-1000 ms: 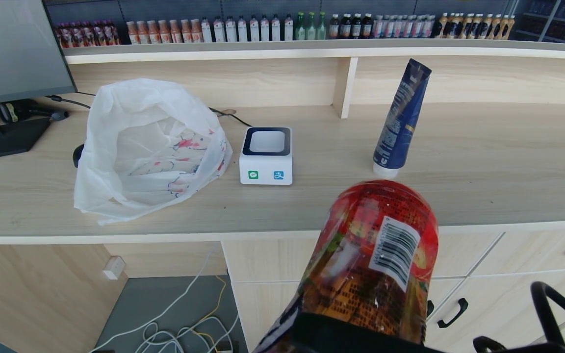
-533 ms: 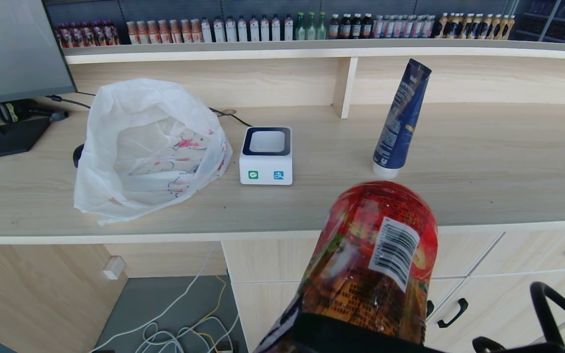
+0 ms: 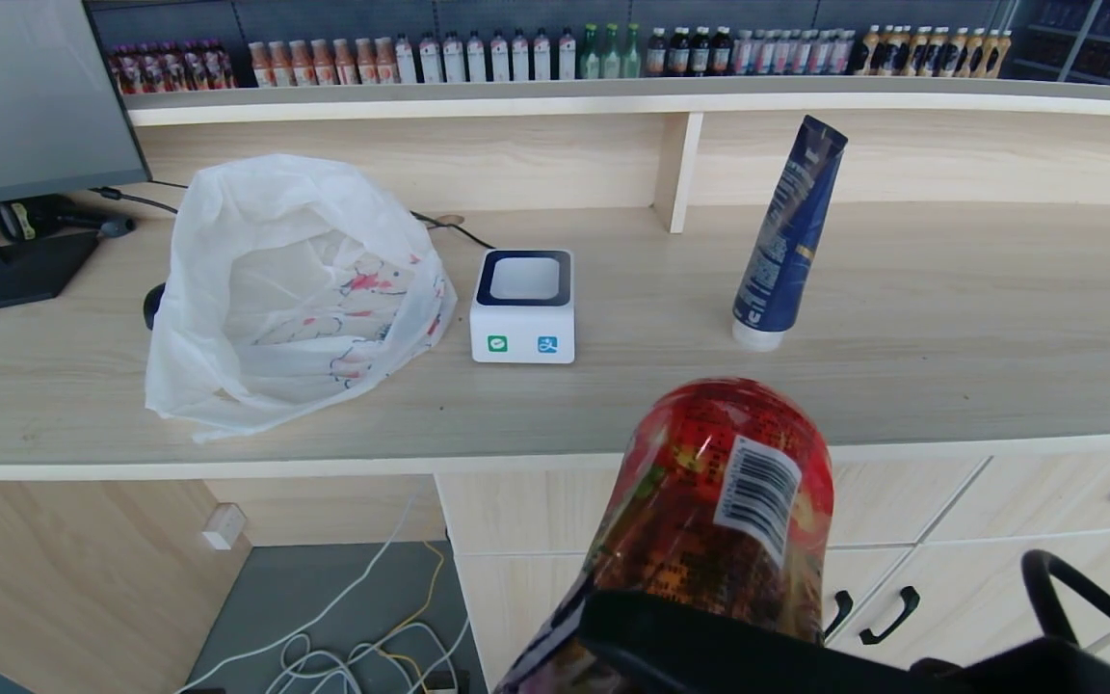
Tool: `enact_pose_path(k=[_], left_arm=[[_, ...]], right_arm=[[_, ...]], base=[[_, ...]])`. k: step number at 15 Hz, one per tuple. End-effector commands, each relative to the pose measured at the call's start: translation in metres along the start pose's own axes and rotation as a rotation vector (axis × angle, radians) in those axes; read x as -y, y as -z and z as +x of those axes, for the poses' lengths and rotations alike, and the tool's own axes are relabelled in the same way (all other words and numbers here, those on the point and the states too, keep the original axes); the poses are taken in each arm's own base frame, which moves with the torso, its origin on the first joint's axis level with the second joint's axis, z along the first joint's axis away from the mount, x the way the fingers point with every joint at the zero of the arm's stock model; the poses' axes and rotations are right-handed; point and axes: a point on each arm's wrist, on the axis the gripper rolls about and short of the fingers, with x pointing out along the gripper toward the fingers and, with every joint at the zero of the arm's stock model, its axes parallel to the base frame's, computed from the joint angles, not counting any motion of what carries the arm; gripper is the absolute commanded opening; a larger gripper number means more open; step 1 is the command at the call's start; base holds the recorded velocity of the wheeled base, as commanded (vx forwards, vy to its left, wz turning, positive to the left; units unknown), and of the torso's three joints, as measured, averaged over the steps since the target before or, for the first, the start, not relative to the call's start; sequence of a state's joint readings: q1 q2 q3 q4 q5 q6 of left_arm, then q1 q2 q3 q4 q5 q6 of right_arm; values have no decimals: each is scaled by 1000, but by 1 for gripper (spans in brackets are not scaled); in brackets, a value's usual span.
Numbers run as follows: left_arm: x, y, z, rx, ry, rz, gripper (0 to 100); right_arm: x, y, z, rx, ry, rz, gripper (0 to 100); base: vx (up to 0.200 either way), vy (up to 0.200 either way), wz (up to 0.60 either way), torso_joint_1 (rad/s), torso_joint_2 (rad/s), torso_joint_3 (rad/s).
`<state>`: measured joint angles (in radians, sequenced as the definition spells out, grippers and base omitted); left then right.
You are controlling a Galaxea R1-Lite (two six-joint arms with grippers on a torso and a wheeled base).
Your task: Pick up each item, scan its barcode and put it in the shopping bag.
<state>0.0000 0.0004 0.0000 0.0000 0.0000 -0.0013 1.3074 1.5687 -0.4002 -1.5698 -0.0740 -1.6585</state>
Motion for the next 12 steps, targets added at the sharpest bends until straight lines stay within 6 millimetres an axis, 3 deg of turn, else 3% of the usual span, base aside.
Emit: enact_pose_path(k=[1,7,12], left_arm=[[0,0,0,0,0,0,0],[0,0,0,0,0,0,0],[0,0,0,0,0,0,0]], right_arm=[[-2,1,1,-29,-7,79,0],[-1,4,0,-196,27,446,0],[6,10,5,-323,177,962,0]], base=[[0,0,0,0,0,0],[0,0,0,0,0,0],[0,0,0,0,0,0]])
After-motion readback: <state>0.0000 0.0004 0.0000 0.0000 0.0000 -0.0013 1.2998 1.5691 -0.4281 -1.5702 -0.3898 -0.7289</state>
